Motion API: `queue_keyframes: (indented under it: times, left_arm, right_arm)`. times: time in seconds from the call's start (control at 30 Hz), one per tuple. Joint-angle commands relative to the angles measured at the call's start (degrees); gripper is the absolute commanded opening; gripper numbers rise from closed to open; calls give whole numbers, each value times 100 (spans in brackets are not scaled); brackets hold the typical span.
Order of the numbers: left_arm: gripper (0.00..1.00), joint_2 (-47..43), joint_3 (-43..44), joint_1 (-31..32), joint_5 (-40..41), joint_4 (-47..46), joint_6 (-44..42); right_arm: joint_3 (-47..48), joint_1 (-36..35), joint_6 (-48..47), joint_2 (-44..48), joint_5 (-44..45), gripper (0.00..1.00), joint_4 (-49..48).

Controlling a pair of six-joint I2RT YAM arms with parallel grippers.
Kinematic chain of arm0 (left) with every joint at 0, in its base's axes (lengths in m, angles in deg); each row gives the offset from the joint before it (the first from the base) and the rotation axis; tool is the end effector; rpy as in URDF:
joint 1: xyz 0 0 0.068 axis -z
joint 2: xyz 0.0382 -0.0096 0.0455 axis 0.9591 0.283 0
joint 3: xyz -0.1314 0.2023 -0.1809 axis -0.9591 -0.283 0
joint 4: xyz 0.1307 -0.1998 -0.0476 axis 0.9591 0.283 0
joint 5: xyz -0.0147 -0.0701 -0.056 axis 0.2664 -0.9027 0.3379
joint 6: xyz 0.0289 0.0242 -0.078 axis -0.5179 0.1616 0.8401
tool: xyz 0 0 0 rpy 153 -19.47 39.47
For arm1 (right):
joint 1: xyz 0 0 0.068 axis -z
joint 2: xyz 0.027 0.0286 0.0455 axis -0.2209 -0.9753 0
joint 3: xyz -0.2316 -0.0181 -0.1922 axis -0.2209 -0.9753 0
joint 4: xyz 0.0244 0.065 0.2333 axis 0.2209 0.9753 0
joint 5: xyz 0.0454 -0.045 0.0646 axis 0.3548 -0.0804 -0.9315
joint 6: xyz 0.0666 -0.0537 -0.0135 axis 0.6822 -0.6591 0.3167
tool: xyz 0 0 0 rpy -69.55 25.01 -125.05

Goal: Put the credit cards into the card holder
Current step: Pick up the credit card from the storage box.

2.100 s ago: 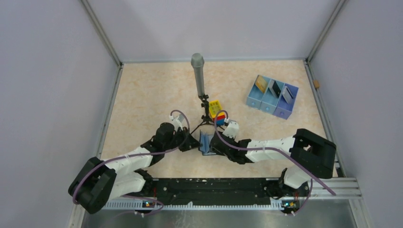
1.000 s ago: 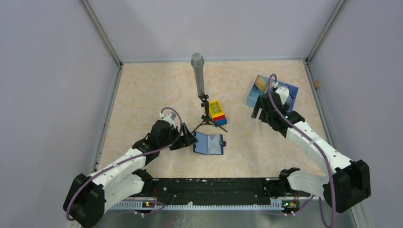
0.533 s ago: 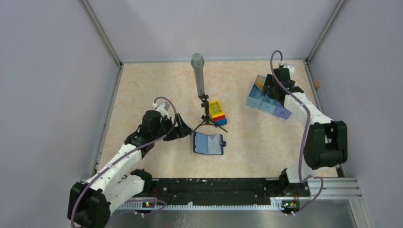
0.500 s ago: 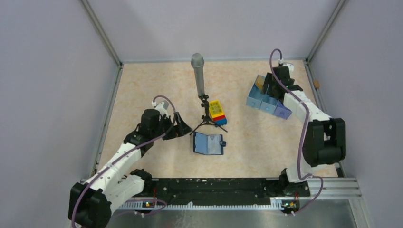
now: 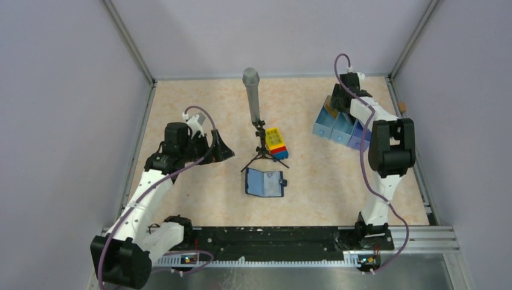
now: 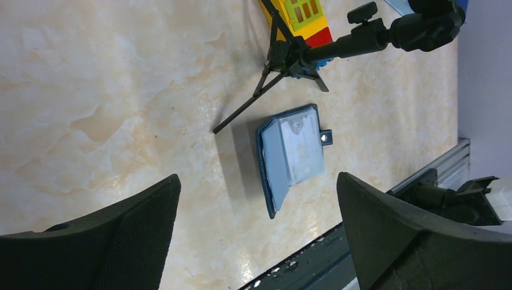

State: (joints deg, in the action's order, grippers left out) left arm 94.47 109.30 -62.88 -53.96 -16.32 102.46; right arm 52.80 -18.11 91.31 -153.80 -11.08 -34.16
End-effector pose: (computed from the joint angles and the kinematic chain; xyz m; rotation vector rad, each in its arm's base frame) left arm 0.1912 -0.0716 0.2809 -0.0450 2.3107 -0.8702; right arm 0.4644 0.0192 0.2255 0.3858 2.2892 -0.1852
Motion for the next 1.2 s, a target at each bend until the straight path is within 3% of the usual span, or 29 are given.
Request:
queue_keyframes:
  times: [0.0, 0.33, 0.77, 1.03, 1.17]
  left_arm:
    - [98, -21, 370, -39, 428, 553, -663]
    - [98, -94, 243, -48, 513, 454, -695]
    - [99, -116, 228, -48, 477, 428, -695]
    - [99, -107, 211, -48, 460, 420, -704]
    - [99, -109, 212, -48, 457, 419, -712]
  right_arm:
    - [501, 82, -48, -284, 38, 72, 79]
    - [427, 86, 74, 63, -122, 65, -71]
    - [310, 77, 154, 365, -257, 47, -163]
    - [327, 86, 121, 375, -257, 27, -123]
    - [438, 86, 78, 262, 23, 31, 132]
